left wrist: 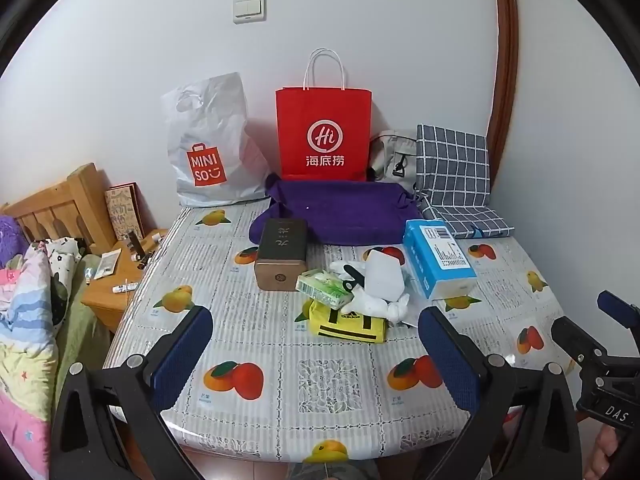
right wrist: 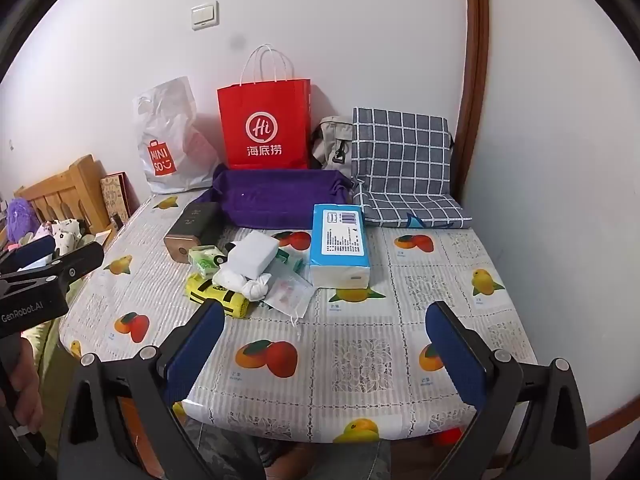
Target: Organize soft objects
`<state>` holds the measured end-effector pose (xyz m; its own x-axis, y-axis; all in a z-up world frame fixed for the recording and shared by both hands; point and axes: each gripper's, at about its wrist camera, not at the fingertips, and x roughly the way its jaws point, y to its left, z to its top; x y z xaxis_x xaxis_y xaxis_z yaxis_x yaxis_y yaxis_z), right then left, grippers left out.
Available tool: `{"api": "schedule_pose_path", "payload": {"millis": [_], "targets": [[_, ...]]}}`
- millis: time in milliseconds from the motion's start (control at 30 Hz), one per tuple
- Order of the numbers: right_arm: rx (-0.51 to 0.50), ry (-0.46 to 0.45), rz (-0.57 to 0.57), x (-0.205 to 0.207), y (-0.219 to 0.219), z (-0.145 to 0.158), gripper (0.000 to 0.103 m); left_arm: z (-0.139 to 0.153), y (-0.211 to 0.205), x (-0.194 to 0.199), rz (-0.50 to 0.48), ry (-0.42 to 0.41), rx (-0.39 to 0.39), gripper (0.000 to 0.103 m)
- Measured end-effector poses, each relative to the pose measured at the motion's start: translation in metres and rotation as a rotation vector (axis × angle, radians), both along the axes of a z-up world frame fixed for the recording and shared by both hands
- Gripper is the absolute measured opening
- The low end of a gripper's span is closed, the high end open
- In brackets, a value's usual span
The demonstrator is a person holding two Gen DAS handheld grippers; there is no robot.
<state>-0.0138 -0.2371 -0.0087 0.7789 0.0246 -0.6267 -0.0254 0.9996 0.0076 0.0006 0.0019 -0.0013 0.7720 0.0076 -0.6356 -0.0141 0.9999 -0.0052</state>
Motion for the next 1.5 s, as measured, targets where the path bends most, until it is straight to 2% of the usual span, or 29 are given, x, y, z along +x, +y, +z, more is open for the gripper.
{"api": "schedule_pose_path", "payload": {"millis": [100,133,200,467,1500], "targets": [[-0.001,0.0,-0.006,0.0,0.001,0.0,0.1,0.0,-0.003,0.01,-0.006,0.034,0.011,0.103],[0.003,-0.001,-0.008,0.001,0.0,0.0,0.1,0.001,-0.003,0.002,-0.014,0.006,0.019,0.103],[0.012,-0.004,-0.012,0.001,-0.001,0.001,0.1,0.001,-0.002,0.002,-0.015,0.002,0.01,0.103],[0.027,-0.006,-0.022,-0.009,-0.008,0.008,0.1,0.003,-0.004,0.0,-0.015,0.005,0.0,0.103],[0.013,-0.014,-0.017,-0.009,-0.001,0.007,0.1,0.005,-0.004,-0.003,-0.017,-0.006,-0.009,0.103]]}}
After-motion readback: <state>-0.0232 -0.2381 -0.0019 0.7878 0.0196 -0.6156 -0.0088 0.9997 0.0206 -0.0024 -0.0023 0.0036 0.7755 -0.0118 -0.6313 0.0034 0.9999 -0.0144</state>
